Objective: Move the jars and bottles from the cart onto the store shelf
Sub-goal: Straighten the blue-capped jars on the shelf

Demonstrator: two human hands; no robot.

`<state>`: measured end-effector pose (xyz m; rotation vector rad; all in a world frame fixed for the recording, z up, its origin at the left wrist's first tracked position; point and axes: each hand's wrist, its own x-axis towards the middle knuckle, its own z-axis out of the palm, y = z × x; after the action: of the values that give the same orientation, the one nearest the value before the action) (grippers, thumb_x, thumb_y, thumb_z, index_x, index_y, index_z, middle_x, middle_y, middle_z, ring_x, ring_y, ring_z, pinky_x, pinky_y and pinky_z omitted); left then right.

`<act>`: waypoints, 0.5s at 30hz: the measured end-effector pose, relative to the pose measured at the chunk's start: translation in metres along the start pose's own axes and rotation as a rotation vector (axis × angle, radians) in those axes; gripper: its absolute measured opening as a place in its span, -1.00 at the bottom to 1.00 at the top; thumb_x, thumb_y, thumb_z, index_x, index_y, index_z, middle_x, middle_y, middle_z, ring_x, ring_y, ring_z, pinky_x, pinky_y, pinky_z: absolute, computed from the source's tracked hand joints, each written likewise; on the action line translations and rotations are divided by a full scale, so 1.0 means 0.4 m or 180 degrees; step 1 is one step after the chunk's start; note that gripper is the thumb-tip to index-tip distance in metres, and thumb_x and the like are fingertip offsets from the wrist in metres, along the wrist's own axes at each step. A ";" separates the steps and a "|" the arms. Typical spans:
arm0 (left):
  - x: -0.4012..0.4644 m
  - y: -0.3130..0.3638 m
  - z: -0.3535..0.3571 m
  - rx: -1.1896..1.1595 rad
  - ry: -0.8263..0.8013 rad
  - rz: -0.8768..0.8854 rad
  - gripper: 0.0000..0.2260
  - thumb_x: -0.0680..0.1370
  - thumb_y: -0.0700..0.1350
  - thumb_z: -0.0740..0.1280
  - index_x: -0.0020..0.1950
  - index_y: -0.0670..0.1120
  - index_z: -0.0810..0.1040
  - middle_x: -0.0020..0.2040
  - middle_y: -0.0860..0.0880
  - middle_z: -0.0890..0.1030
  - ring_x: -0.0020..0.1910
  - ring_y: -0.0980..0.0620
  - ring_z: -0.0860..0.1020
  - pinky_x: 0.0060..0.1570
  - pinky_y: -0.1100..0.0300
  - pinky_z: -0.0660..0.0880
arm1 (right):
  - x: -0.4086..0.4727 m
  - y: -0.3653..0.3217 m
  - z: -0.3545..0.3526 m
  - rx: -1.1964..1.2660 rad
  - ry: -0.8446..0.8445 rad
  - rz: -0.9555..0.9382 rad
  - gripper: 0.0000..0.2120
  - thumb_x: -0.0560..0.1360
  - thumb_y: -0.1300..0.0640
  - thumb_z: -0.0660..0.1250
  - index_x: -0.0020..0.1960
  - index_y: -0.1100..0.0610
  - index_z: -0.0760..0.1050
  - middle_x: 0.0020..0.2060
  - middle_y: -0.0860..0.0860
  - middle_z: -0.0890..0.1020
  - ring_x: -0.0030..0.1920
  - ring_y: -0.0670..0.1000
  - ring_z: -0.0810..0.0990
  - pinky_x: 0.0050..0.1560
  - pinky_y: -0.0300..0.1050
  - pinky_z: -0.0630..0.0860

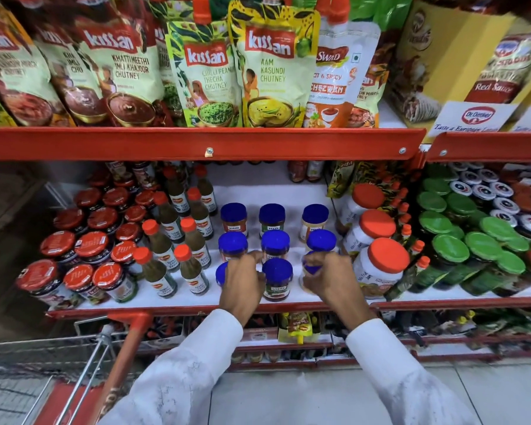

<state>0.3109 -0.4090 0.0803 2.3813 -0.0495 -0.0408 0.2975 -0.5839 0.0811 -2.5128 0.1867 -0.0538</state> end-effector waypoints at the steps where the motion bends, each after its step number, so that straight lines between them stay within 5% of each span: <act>1: 0.004 0.014 -0.003 0.0055 0.0066 0.0091 -0.57 0.44 -0.45 0.25 0.23 -0.12 0.57 0.05 -0.14 0.66 -0.09 -0.09 0.63 -0.05 -0.01 0.63 | -0.006 0.017 -0.019 0.0030 0.0084 0.0080 -0.76 0.29 0.27 0.49 -0.04 0.14 0.67 -0.10 0.06 0.73 -0.14 0.03 0.65 0.03 -0.18 0.55; 5: 0.024 0.075 0.032 -0.0097 -0.0037 0.0341 -0.64 0.47 -0.40 0.27 0.21 -0.13 0.60 0.02 -0.11 0.69 -0.08 -0.03 0.65 0.02 0.08 0.64 | -0.012 0.075 -0.065 0.0128 0.0315 0.0293 -0.63 0.30 0.30 0.49 0.11 0.16 0.64 0.00 0.09 0.73 -0.32 0.00 0.60 0.00 -0.17 0.54; 10: 0.052 0.149 0.104 0.0045 -0.0643 0.0689 -0.53 0.46 -0.39 0.34 0.34 -0.09 0.50 0.20 -0.13 0.63 0.13 -0.11 0.60 0.12 0.03 0.58 | -0.017 0.086 -0.055 0.0280 0.0255 0.0424 -0.62 0.32 0.18 0.53 0.09 0.27 0.58 -0.05 0.22 0.70 -0.24 0.16 0.67 -0.14 0.08 0.63; 15: 0.101 0.170 0.146 0.0635 -0.0946 0.0776 -0.55 0.40 -0.45 0.29 0.22 -0.10 0.53 0.06 -0.15 0.66 0.00 -0.17 0.62 0.00 -0.08 0.61 | 0.001 0.112 -0.032 0.0503 0.0124 0.0260 -0.67 0.35 0.24 0.49 0.10 0.14 0.60 -0.03 0.11 0.72 -0.28 0.06 0.62 -0.33 -0.27 0.46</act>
<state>0.3472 -0.5002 0.0841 2.5310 -0.5050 -0.2848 0.2912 -0.6273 0.0653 -2.3454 0.2894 -0.0814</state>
